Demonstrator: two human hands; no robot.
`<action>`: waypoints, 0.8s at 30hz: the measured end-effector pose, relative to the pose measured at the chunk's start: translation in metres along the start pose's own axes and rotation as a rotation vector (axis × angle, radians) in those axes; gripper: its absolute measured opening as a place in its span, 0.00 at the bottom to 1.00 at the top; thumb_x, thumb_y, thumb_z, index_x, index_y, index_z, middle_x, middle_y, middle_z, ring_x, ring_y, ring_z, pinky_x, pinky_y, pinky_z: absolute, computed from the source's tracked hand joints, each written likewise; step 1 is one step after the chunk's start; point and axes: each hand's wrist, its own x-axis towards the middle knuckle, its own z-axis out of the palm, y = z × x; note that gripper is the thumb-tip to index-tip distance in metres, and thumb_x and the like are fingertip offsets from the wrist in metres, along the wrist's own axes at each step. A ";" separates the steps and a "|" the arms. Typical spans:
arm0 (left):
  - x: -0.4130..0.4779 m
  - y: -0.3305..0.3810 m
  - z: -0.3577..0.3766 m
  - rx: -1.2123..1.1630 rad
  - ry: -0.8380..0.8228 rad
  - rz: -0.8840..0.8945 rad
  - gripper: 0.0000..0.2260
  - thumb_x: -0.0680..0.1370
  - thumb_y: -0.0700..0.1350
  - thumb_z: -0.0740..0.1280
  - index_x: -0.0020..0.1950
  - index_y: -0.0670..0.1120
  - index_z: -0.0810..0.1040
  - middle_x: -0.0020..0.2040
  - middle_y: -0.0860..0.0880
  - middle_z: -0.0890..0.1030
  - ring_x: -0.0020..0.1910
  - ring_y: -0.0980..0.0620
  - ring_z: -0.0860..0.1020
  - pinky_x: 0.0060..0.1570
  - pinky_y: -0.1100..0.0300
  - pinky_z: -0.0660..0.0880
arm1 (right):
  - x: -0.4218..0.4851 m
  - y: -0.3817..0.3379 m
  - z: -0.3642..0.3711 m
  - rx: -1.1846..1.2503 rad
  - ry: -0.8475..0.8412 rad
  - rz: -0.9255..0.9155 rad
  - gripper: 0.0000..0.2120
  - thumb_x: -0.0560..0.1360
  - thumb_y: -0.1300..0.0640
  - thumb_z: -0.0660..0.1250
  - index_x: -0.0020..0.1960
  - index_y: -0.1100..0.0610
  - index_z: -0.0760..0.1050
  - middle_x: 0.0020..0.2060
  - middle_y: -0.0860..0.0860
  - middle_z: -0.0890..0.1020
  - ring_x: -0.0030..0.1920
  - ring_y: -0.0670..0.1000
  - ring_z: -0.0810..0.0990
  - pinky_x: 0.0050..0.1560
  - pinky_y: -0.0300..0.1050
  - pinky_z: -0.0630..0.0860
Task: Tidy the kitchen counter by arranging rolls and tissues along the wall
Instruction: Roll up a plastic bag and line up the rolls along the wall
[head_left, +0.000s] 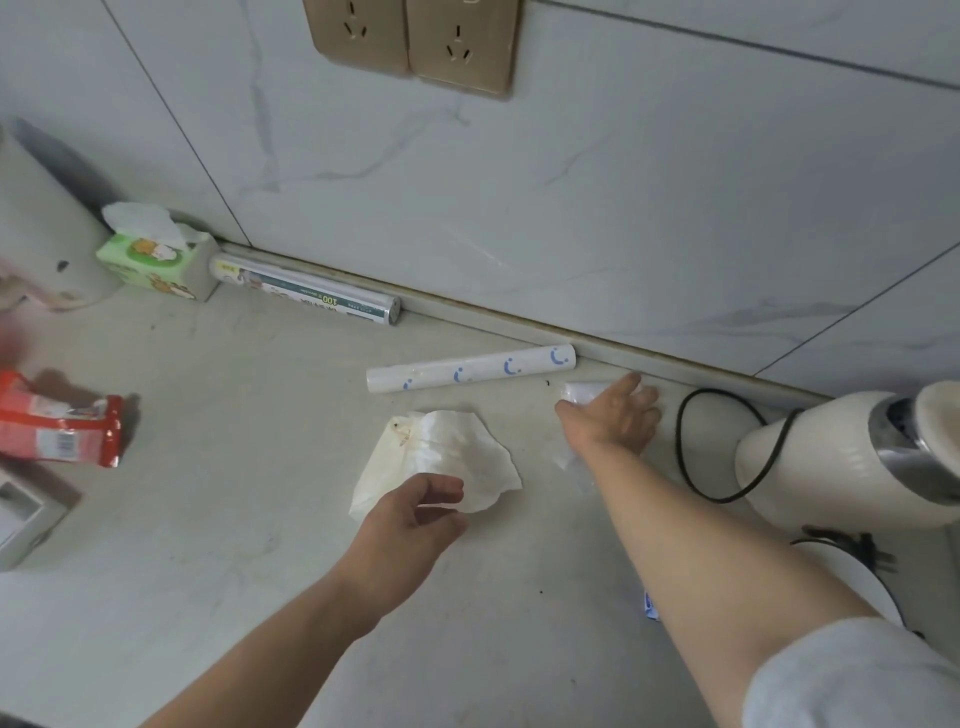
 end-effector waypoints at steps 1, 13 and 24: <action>0.000 0.002 0.001 -0.010 0.001 0.000 0.11 0.77 0.44 0.72 0.56 0.58 0.82 0.52 0.64 0.83 0.47 0.61 0.82 0.51 0.59 0.81 | -0.004 0.001 -0.003 0.040 0.002 -0.018 0.45 0.62 0.42 0.74 0.71 0.58 0.58 0.68 0.60 0.65 0.62 0.65 0.68 0.63 0.56 0.69; -0.011 0.036 0.017 0.131 0.139 0.350 0.27 0.76 0.37 0.71 0.72 0.52 0.70 0.67 0.55 0.74 0.64 0.62 0.73 0.58 0.63 0.77 | -0.147 0.003 -0.098 0.402 -0.042 -0.458 0.52 0.61 0.43 0.73 0.76 0.44 0.47 0.72 0.48 0.56 0.70 0.53 0.56 0.68 0.48 0.61; -0.050 0.048 0.028 0.058 -0.074 0.580 0.20 0.77 0.33 0.62 0.63 0.50 0.82 0.56 0.58 0.85 0.59 0.57 0.82 0.55 0.60 0.81 | -0.236 0.020 -0.158 0.600 -0.136 -0.554 0.51 0.64 0.42 0.74 0.77 0.39 0.45 0.62 0.29 0.52 0.74 0.42 0.56 0.68 0.42 0.61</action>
